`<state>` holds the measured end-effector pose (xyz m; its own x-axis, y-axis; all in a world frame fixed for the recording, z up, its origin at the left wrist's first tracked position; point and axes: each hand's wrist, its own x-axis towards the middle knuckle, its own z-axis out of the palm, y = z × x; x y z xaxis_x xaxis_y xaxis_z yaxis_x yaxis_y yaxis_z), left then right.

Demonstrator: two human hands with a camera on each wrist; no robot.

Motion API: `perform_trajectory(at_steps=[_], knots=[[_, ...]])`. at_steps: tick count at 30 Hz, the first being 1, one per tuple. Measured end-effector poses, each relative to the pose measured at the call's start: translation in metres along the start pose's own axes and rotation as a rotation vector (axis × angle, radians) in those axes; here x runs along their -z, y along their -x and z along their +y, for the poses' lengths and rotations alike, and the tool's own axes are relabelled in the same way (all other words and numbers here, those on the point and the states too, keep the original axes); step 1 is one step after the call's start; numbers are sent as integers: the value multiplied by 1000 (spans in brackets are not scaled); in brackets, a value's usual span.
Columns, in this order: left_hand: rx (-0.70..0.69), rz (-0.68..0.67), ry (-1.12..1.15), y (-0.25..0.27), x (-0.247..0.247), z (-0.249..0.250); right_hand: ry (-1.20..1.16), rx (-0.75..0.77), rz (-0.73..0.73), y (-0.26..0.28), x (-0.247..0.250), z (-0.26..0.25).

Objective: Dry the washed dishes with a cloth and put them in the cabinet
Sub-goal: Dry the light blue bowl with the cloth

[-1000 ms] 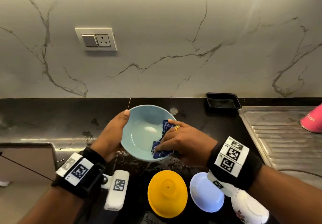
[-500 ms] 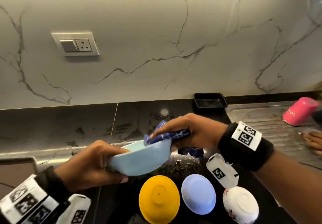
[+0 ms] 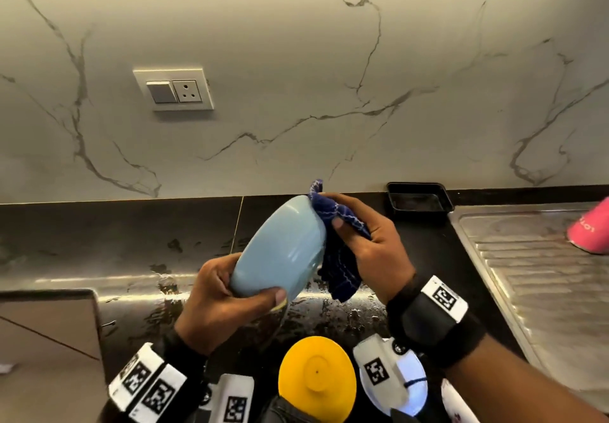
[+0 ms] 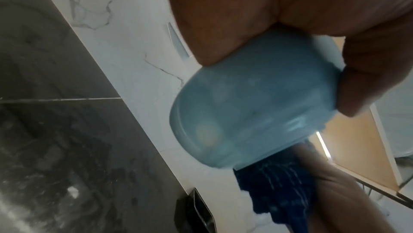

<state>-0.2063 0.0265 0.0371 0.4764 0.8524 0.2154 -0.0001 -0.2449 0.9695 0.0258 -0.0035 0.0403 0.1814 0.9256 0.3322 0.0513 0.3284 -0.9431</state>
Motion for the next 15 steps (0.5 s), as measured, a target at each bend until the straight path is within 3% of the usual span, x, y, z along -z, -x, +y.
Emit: perform_trajectory(at_steps=[3,6,8,10,13,15], knots=[[-24,26,-33,-4,-4,1,262,256,-97,8,-10,-14],[-111,4,-129,-8,-8,2,732,657,-252,17,-24,-27],[-132,-8,-172,-7,-11,1,835,736,-327,13,-20,-29],[-121,-22,-177,-4,-14,1,626,600,-298,2,-8,-22],[-105,-42,-156,0,-24,3,1,13,-129,-13,14,-15],[-80,-24,-126,-3,-32,1,-13,-36,-102,-10,18,-16]])
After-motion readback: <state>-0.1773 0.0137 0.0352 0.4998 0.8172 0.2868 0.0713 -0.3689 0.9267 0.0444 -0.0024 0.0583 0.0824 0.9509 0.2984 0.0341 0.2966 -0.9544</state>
